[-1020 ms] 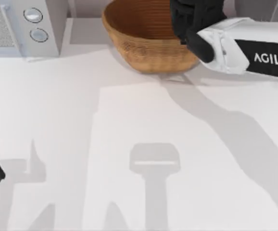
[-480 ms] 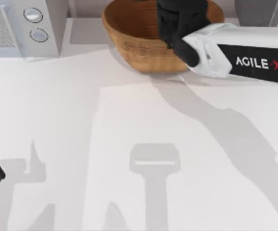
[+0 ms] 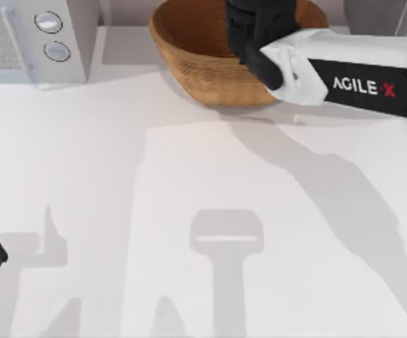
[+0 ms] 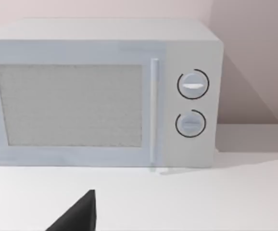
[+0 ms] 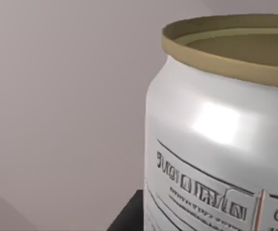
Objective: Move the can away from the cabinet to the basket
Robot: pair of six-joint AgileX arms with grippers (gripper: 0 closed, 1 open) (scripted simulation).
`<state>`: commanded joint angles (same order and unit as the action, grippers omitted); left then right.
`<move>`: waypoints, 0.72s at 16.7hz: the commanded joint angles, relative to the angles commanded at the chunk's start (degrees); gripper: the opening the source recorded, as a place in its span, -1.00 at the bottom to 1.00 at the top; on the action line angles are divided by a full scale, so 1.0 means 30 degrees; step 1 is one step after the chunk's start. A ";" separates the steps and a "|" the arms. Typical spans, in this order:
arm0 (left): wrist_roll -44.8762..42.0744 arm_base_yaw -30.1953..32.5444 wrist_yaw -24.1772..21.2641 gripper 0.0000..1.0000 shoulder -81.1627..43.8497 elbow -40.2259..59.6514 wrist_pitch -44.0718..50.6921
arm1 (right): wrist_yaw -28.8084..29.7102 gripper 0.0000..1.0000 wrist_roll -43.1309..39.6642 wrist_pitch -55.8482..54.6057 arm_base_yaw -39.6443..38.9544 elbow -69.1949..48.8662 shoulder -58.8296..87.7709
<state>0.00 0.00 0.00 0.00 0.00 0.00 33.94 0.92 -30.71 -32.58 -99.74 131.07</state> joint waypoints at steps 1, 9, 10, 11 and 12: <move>0.0000 0.0000 0.0000 1.00 0.0000 0.0000 0.0000 | 0.0000 -1.00 0.0000 0.0000 0.0000 0.0000 0.0000; 0.0000 0.0000 0.0000 1.00 0.0000 0.0000 0.0000 | 0.0000 0.21 0.0000 0.0000 0.0000 0.0000 0.0000; 0.0000 0.0000 0.0000 1.00 0.0000 0.0000 0.0000 | 0.0000 0.36 0.0000 0.0000 0.0000 0.0000 0.0000; 0.0000 0.0000 0.0000 1.00 0.0000 0.0000 0.0000 | 0.0000 0.51 0.0000 0.0000 0.0000 0.0000 0.0000; 0.0000 0.0000 0.0000 1.00 0.0000 0.0000 0.0000 | 0.0000 0.66 0.0000 0.0000 0.0000 0.0000 0.0000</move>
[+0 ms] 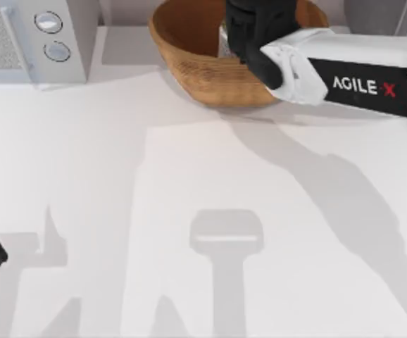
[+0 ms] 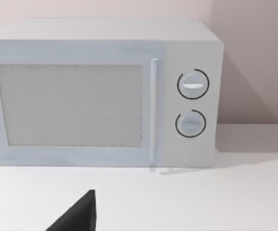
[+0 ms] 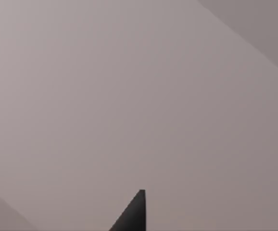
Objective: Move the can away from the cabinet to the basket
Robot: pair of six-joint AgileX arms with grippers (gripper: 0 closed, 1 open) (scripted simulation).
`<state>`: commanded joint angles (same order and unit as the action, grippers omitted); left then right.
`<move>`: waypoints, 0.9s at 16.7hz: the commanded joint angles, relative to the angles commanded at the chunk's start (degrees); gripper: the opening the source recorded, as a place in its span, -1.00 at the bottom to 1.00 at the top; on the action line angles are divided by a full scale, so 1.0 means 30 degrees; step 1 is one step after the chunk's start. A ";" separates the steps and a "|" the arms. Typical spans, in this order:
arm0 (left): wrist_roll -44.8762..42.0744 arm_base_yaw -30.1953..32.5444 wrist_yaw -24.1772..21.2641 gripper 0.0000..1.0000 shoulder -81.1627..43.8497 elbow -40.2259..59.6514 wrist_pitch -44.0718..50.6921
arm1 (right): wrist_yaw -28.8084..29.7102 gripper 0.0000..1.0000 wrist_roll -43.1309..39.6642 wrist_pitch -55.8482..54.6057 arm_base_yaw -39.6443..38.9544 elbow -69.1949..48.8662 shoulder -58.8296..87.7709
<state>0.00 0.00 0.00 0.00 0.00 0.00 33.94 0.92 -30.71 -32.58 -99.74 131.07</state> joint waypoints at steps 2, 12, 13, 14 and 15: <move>0.0000 0.0000 0.0000 1.00 0.0000 0.0000 0.0000 | 0.0000 0.96 0.0000 0.0000 0.0000 0.0000 0.0000; 0.0000 0.0000 0.0000 1.00 0.0000 0.0000 0.0000 | 0.0000 1.00 0.0000 0.0000 0.0000 0.0000 0.0000; 0.0000 0.0000 0.0000 1.00 0.0000 0.0000 0.0000 | 0.0000 1.00 0.0000 0.0000 0.0000 0.0000 0.0000; 0.0000 0.0000 0.0000 1.00 0.0000 0.0000 0.0000 | 0.0000 1.00 0.0000 0.0000 0.0000 0.0000 0.0000; 0.0000 0.0000 0.0000 1.00 0.0000 0.0000 0.0000 | 0.0000 1.00 0.0000 0.0000 0.0000 0.0000 0.0000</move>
